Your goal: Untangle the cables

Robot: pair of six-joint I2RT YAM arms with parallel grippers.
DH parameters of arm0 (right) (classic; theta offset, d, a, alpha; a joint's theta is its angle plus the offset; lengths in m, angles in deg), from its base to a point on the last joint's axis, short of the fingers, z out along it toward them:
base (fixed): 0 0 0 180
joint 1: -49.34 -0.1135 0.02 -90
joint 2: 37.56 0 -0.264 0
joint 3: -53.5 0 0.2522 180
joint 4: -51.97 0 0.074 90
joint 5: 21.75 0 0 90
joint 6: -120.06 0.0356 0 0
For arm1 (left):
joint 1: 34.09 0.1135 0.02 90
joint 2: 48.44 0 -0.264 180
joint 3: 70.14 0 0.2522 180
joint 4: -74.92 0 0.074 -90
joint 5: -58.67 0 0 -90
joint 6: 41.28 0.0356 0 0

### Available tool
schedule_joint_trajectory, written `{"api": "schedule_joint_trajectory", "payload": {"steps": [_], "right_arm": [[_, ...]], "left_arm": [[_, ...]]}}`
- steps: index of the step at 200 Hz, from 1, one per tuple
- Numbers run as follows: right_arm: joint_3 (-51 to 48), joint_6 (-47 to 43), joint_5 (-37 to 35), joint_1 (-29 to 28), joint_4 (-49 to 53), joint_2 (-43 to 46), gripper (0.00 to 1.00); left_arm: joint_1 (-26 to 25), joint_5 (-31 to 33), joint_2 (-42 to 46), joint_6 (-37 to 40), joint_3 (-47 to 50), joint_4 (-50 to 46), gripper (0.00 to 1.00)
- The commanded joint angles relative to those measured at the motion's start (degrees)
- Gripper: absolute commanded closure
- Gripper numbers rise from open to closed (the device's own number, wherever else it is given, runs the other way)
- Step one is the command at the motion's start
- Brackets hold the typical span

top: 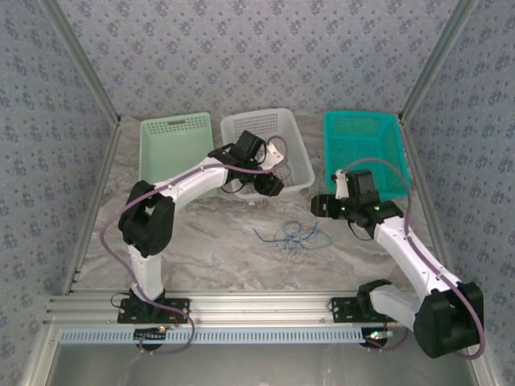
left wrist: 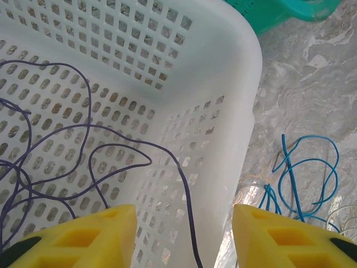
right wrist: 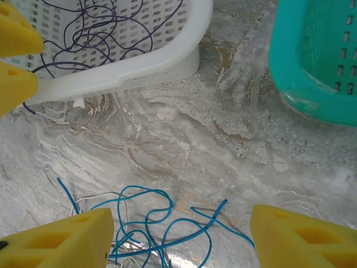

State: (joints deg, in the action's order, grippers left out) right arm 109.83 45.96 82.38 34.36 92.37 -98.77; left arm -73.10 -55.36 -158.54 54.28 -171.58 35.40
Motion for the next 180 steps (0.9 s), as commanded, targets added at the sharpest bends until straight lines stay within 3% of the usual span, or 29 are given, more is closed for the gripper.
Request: {"api": "schedule_joint_trajectory", "payload": {"steps": [1,90,143,180], "right_arm": [[-0.4,0.9,-0.2,0.5,1.5,0.7,0.32],[-0.2,0.7,0.0,2.3,2.7,1.7,0.31],[-0.6,0.6,-0.2,2.8,3.3,2.9,0.31],[-0.9,0.7,0.2,3.1,3.6,3.6,0.31]], "left_arm": [[0.0,-0.9,-0.3,0.6,-0.3,-1.1,0.59],[0.0,-2.3,-0.9,0.6,-0.2,-1.7,0.63],[0.0,-2.4,-1.3,-0.7,-1.1,-1.1,1.0],[0.0,-1.8,0.3,-2.6,-2.6,-1.0,1.0]]}}
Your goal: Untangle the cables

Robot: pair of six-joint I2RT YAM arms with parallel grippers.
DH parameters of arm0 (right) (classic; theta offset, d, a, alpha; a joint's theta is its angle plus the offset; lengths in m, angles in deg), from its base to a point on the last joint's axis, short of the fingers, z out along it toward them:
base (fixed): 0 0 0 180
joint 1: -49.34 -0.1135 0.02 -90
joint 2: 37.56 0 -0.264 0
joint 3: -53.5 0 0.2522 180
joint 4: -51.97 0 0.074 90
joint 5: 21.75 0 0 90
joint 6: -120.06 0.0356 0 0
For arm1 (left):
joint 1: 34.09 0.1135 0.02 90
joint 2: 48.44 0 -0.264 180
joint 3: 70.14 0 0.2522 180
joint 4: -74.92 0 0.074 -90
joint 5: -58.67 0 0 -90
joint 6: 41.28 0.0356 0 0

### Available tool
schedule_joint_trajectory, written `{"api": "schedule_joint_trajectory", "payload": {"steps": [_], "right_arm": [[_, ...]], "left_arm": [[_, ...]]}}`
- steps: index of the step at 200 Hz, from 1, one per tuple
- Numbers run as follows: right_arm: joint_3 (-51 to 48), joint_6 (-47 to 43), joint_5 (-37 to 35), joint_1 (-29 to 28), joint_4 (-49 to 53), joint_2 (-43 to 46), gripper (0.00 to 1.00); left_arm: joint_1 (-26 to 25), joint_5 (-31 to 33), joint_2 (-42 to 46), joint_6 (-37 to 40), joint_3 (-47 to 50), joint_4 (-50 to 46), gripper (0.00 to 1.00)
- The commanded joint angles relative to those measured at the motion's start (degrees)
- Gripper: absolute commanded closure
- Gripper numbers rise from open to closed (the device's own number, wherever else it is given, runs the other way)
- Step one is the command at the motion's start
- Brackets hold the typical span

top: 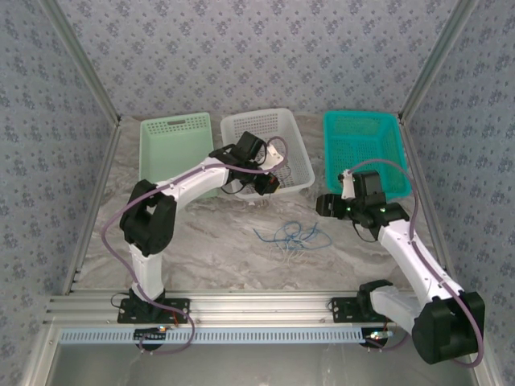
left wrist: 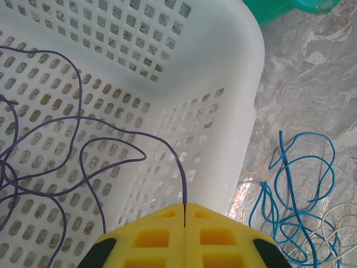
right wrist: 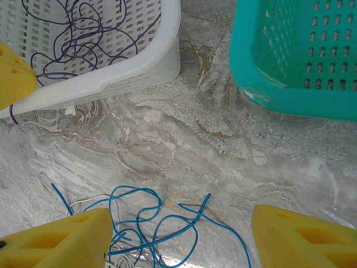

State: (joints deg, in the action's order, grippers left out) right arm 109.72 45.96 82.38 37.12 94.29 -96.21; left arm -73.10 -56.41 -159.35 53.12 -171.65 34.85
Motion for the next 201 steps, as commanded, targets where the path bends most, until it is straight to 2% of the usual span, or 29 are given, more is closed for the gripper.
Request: {"api": "schedule_joint_trajectory", "payload": {"steps": [1,48,103,122,147,151,160,164,201], "right_arm": [[-0.8,0.6,0.2,0.4,1.6,1.1,0.31],[-1.8,1.5,0.6,-0.6,0.8,0.5,0.33],[-1.3,0.9,0.9,-5.7,0.4,-2.9,0.35],[-1.0,-0.3,1.0,-8.2,-0.7,-4.6,0.35],[0.4,-1.2,-3.2,-11.5,-0.3,-8.2,0.38],[0.7,-1.2,-3.9,-12.0,-0.1,-8.9,0.38],[1.4,-1.3,-5.0,-12.9,0.3,-10.2,0.39],[1.7,-1.3,-5.2,-13.3,0.4,-10.7,0.39],[3.0,-2.1,-5.2,-16.7,-0.5,-12.0,0.41]], "left_arm": [[0.0,-0.8,1.2,-1.4,-2.6,-0.4,1.0],[0.4,2.2,3.7,-1.3,-5.9,-2.2,1.0],[1.8,9.3,-0.7,-3.3,-7.9,-1.9,0.98],[1.8,10.2,-2.7,-4.4,-8.3,-1.9,0.87],[1.6,11.4,-4.0,-4.8,-8.1,-2.3,0.81],[1.6,11.9,-4.0,-4.9,-8.1,-2.4,0.78],[1.6,13.1,-3.7,-5.1,-7.8,-2.7,0.6],[1.5,13.5,-3.5,-5.1,-7.6,-2.7,0.56],[0.6,15.9,3.1,-5.1,-2.7,-0.4,0.41]]}}
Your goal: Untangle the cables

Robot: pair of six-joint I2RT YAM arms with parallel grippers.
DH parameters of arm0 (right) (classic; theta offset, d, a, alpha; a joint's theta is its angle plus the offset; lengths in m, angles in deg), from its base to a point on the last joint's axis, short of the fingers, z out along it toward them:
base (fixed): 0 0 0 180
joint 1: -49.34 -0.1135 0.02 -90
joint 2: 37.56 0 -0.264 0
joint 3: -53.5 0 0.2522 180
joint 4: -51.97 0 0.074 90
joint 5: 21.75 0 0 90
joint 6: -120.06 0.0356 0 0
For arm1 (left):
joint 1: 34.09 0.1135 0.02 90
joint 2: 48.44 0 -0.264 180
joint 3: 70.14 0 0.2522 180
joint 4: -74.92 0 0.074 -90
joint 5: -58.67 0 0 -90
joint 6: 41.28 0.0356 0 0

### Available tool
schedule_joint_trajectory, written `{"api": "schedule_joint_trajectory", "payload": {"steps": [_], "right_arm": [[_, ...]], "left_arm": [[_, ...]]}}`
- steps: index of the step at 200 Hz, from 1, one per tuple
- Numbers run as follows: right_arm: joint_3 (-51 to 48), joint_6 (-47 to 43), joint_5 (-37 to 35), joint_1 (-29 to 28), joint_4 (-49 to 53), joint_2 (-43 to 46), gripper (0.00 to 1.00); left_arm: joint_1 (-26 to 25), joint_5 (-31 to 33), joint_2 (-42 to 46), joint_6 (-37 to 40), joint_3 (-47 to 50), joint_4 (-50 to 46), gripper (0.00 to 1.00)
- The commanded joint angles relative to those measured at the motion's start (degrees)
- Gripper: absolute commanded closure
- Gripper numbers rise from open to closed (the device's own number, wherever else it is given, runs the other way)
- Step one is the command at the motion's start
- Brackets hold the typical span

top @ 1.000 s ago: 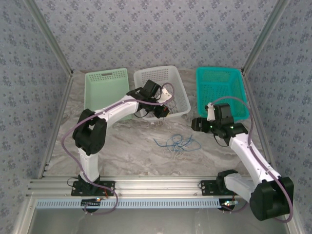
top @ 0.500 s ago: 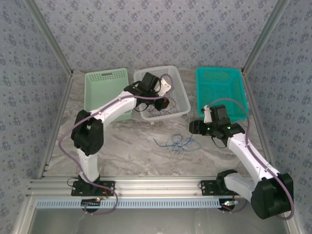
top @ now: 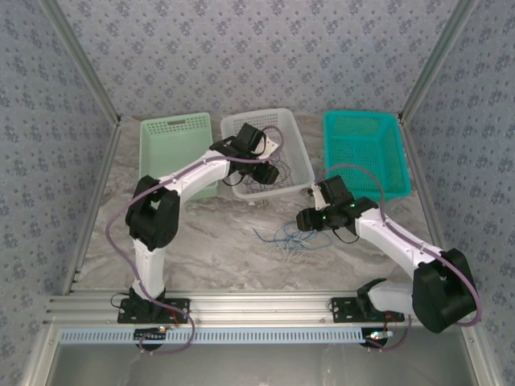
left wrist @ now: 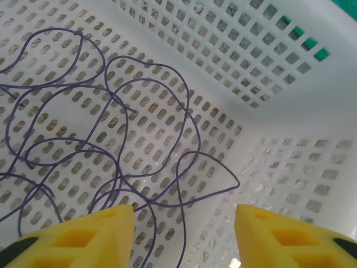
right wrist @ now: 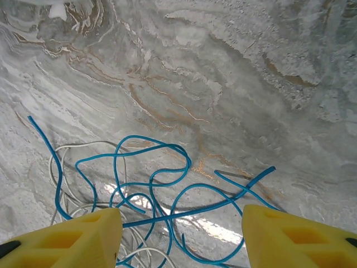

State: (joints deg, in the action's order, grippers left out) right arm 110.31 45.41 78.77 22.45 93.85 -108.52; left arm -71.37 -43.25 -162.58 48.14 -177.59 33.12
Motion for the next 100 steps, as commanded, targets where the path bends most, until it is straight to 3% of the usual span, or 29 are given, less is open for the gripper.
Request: {"api": "schedule_joint_trajectory", "payload": {"steps": [1,29,76,100], "right_arm": [[2.5,-1.6,-1.6,-2.1,-0.1,0.3,0.41],[2.0,-3.1,-0.5,-3.3,-0.2,2.1,0.4],[3.2,-6.5,0.5,-6.4,2.5,3.1,0.42],[5.3,-9.9,-1.4,-12.3,1.9,1.8,0.42]], "left_arm": [[-1.2,2.8,6.7,-0.2,3.4,1.5,0.4],[-2.2,3.2,15.1,-0.7,10.8,6.9,0.02],[-2.3,2.7,28.0,-5.2,26.9,19.4,0.01],[-2.2,9.0,32.9,-9.0,34.3,23.7,0.01]]}}
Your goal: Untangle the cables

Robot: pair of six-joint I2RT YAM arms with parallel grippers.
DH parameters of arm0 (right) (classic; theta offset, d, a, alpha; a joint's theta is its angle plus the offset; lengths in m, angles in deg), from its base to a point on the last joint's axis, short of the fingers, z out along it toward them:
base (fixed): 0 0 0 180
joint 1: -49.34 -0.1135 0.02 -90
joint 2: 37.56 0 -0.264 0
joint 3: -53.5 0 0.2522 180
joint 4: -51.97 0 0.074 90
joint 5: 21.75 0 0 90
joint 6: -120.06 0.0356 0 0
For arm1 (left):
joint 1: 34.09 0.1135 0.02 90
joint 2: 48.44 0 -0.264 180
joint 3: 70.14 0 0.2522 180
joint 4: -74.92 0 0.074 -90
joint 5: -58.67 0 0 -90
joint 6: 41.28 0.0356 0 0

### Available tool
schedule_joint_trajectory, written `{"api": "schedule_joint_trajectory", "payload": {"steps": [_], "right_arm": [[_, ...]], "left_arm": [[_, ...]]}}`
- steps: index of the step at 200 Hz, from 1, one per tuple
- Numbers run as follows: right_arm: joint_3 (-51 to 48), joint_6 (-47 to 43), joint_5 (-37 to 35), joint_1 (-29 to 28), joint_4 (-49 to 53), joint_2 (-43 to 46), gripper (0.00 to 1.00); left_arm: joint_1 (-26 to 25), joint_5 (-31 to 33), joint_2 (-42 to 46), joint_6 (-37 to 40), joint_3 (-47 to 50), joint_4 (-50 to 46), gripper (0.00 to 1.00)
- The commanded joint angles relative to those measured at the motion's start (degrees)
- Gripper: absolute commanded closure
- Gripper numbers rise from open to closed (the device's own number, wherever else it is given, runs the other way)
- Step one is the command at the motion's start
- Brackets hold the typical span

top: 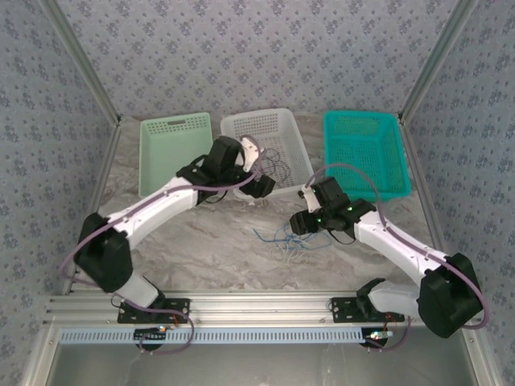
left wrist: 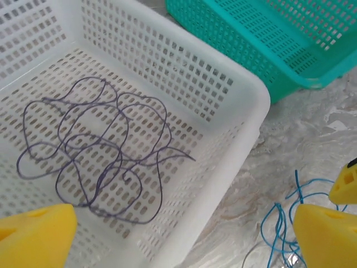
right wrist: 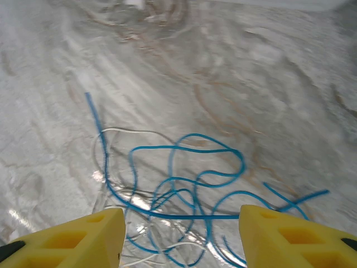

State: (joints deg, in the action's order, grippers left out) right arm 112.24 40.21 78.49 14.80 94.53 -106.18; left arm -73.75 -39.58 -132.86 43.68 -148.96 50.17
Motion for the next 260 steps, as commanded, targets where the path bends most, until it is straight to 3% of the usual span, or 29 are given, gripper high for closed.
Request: {"api": "schedule_joint_trajectory", "payload": {"steps": [1,23,68,98,157,219,232,260], "right_arm": [[3.6,-4.9,-1.1,-4.9,1.2,-0.7,0.42],[6.4,-7.6,-0.6,-9.3,0.0,-4.5,0.42],[13.6,-11.2,-0.1,-15.1,0.2,-17.6,0.47],[16.2,-11.1,0.7,-16.2,-1.3,-23.5,0.52],[19.0,-11.9,0.4,-16.7,-2.9,-31.5,0.54],[20.8,-12.2,-2.3,-18.5,-1.6,-37.4,0.6],[21.1,-12.0,-3.8,-18.9,-1.4,-38.6,0.64],[21.7,-11.4,-5.8,-19.5,-1.5,-39.7,0.84]], "left_arm": [[0.2,5.6,3.3,-4.7,5.8,6.6,0.01],[0.6,12.0,6.5,-7.9,9.0,4.5,0.01],[4.2,18.8,15.6,-14.2,16.5,3.2,0.01],[10.0,18.8,21.3,-17.8,20.0,-2.4,0.01],[13.3,22.4,31.8,-18.7,25.1,-7.0,0.01],[15.8,24.5,36.4,-19.7,27.5,-8.9,0.01],[16.0,25.0,37.1,-19.8,27.8,-9.1,0.01],[16.1,25.1,38.0,-20.1,28.1,-8.8,0.01]]}}
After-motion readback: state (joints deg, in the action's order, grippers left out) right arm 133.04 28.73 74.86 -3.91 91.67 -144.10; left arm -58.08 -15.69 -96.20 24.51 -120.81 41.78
